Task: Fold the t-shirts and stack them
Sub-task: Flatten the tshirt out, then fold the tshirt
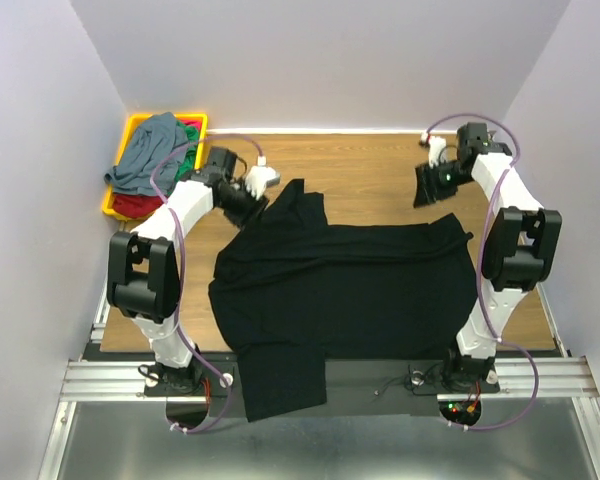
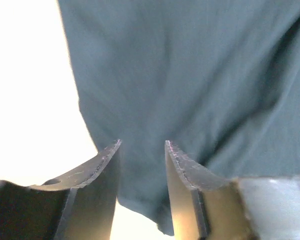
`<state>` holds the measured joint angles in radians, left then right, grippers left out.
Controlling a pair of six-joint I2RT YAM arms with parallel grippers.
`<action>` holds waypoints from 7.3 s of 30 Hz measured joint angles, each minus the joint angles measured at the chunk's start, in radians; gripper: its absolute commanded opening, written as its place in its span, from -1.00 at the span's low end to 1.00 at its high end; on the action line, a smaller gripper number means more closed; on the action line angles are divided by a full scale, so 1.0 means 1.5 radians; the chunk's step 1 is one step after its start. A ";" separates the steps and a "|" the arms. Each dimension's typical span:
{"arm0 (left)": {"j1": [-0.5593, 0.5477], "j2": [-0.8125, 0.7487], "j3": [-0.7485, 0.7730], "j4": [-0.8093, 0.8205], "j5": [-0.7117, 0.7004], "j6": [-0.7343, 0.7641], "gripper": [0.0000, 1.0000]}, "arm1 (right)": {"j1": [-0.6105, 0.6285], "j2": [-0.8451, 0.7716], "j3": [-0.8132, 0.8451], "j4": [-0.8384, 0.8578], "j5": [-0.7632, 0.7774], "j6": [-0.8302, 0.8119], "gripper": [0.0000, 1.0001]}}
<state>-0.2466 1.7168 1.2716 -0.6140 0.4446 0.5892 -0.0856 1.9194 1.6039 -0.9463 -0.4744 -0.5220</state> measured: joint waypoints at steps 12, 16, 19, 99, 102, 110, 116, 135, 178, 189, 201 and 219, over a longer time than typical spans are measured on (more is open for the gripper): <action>-0.001 0.261 0.419 0.144 0.097 -0.085 0.12 | 0.101 0.174 0.158 0.246 -0.147 0.371 0.05; -0.003 0.343 0.458 0.157 0.100 -0.114 0.13 | 0.161 0.259 0.195 0.303 -0.136 0.472 0.07; -0.005 0.375 0.458 0.165 0.100 -0.132 0.12 | 0.193 0.293 0.209 0.328 -0.118 0.515 0.08; 0.044 0.371 0.453 0.277 -0.032 -0.219 0.09 | 0.262 0.172 0.135 0.435 0.232 0.375 0.68; 0.042 0.276 0.370 0.276 -0.026 -0.217 0.04 | 0.241 0.072 0.089 0.418 0.229 0.332 0.59; 0.024 0.187 0.263 0.276 -0.015 -0.192 -0.06 | 0.109 -0.031 0.008 0.325 0.185 0.240 0.44; 0.022 0.180 0.117 0.226 -0.028 -0.156 -0.08 | 0.048 -0.032 -0.121 0.225 0.199 0.181 0.35; 0.022 0.071 -0.078 0.195 -0.109 -0.090 -0.14 | -0.096 0.023 -0.058 0.184 0.187 0.091 0.36; 0.055 0.466 0.563 0.164 -0.050 -0.215 0.46 | -0.148 0.265 0.193 0.167 0.016 0.213 -0.99; 0.045 0.525 0.615 0.169 -0.082 -0.214 0.44 | -0.148 0.265 0.193 0.166 0.011 0.212 -0.99; 0.024 0.559 0.660 0.147 -0.090 -0.184 -0.22 | -0.148 0.265 0.193 0.164 0.002 0.212 -0.99; 0.023 0.561 0.690 0.171 -0.084 -0.169 -1.00 | -0.147 0.276 0.259 0.152 -0.008 0.226 -0.99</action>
<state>-0.2119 2.5587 2.3070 -0.3580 0.3187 0.3351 -0.3065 2.3341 1.9919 -0.7181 -0.4866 -0.1829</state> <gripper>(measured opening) 0.033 0.012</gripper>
